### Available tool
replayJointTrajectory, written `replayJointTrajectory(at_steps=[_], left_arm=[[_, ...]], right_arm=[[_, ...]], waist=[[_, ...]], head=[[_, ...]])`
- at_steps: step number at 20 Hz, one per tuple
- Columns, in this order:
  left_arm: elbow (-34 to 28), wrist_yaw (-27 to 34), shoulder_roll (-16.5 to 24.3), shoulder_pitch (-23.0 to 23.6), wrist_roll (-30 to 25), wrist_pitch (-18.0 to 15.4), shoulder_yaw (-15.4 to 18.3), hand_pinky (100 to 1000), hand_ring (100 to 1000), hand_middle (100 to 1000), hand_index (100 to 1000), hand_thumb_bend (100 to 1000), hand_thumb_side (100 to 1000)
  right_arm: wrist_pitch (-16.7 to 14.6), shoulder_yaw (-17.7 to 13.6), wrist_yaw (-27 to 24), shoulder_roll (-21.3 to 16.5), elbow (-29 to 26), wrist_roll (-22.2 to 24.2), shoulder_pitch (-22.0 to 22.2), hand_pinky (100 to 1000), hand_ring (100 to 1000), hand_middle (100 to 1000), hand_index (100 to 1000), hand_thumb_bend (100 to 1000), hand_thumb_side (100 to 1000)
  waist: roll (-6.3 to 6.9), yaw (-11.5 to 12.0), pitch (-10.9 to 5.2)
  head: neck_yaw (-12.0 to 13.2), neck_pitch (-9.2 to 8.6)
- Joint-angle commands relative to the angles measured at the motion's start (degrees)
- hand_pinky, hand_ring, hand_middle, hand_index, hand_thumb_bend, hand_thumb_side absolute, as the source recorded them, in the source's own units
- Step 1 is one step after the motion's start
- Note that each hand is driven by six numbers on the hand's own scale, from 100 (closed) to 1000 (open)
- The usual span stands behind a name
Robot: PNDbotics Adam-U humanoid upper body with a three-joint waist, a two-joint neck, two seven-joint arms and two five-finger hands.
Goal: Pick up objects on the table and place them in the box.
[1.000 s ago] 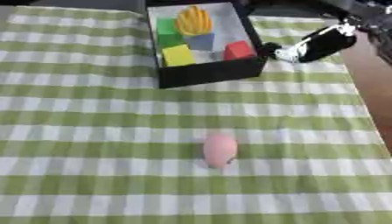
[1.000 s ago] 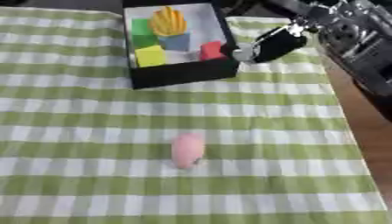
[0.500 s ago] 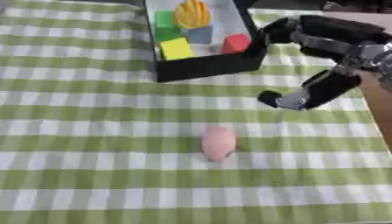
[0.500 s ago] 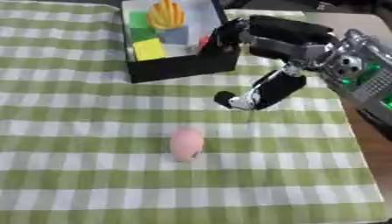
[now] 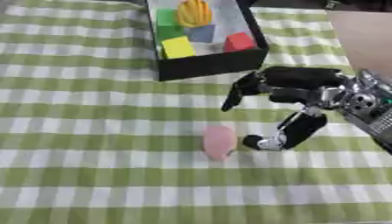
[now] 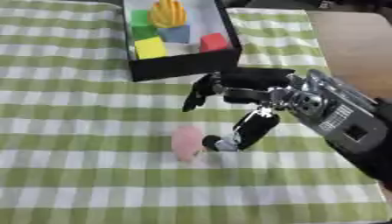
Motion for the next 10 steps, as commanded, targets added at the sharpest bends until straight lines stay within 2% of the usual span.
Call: replayJointTrajectory(at_steps=[1, 10], left_arm=[[-0.63, 0.04, 0.65, -0.53, -0.14, 0.07, 0.13, 834, 806, 794, 805, 122, 698], [-0.64, 0.13, 0.3, -0.5, -0.16, 0.09, 0.14, 834, 806, 794, 805, 124, 699]], right_arm=[[0.44, 0.48, 2.51, 0.52, -1.01, 1.21, 0.0, 813, 756, 717, 800, 302, 219], [2.31, 1.34, 7.58, 3.33, -1.01, 1.52, 0.65, 813, 760, 723, 805, 307, 189]], waist=[[0.88, 0.13, -1.8], [0.78, 0.35, -1.64]], head=[[-0.15, 0.15], [-0.44, 0.02]])
